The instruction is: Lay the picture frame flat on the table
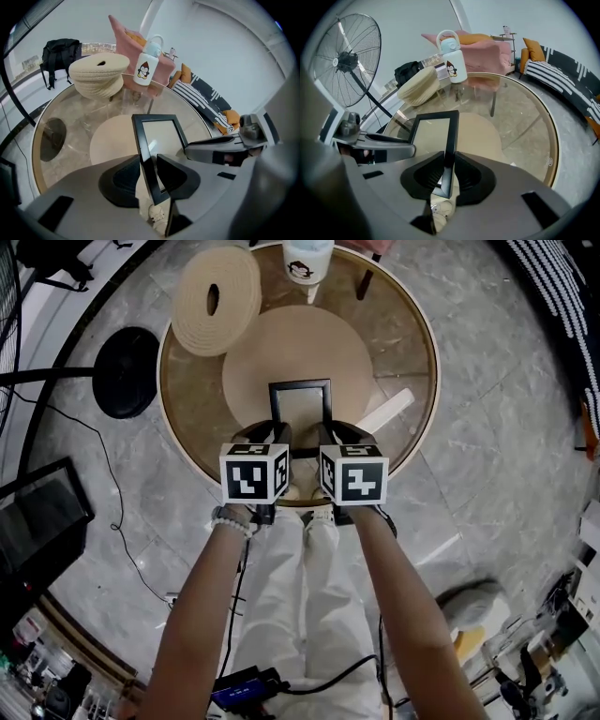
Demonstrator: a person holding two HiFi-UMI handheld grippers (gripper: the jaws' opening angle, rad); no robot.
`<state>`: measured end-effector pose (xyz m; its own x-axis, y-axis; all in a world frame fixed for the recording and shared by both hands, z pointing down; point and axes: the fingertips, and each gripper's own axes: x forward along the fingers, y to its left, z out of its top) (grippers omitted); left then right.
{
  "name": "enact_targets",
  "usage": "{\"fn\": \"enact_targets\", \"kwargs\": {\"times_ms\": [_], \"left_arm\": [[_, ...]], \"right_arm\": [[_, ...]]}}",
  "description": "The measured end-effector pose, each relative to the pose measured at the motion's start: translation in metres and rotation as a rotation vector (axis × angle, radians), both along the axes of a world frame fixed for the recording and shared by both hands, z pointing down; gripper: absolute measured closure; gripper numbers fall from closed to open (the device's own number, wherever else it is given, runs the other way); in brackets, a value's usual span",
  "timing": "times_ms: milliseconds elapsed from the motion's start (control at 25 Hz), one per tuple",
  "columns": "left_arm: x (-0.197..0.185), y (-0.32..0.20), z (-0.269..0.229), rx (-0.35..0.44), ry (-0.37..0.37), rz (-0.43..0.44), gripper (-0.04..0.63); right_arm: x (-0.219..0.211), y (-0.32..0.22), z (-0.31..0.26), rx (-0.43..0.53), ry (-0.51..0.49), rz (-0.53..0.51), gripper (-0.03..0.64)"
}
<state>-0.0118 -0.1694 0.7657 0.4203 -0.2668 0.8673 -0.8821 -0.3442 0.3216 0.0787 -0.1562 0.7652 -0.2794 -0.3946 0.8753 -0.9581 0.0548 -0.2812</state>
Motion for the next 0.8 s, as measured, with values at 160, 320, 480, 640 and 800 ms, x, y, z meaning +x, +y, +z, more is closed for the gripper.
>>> {"fn": "enact_targets", "kwargs": {"times_ms": [160,320,480,640,800], "left_arm": [[-0.002,0.003,0.004,0.001,-0.024,0.029,0.469],[-0.006,0.005,0.005,0.001,-0.028,0.043,0.469],[-0.007,0.005,-0.001,0.029,-0.001,0.03,0.481],[-0.01,0.003,-0.02,0.101,0.065,0.007,0.574],[-0.011,0.01,-0.06,0.154,0.127,0.025,0.58]], "right_arm": [[-0.001,0.002,0.004,-0.001,0.021,-0.009,0.531],[-0.003,0.003,0.005,0.009,0.031,-0.022,0.53],[0.0,-0.001,-0.002,0.064,0.032,-0.011,0.531],[0.005,-0.009,-0.029,0.184,0.051,-0.022,0.575],[0.006,-0.003,-0.06,0.235,0.024,-0.012,0.584]]}}
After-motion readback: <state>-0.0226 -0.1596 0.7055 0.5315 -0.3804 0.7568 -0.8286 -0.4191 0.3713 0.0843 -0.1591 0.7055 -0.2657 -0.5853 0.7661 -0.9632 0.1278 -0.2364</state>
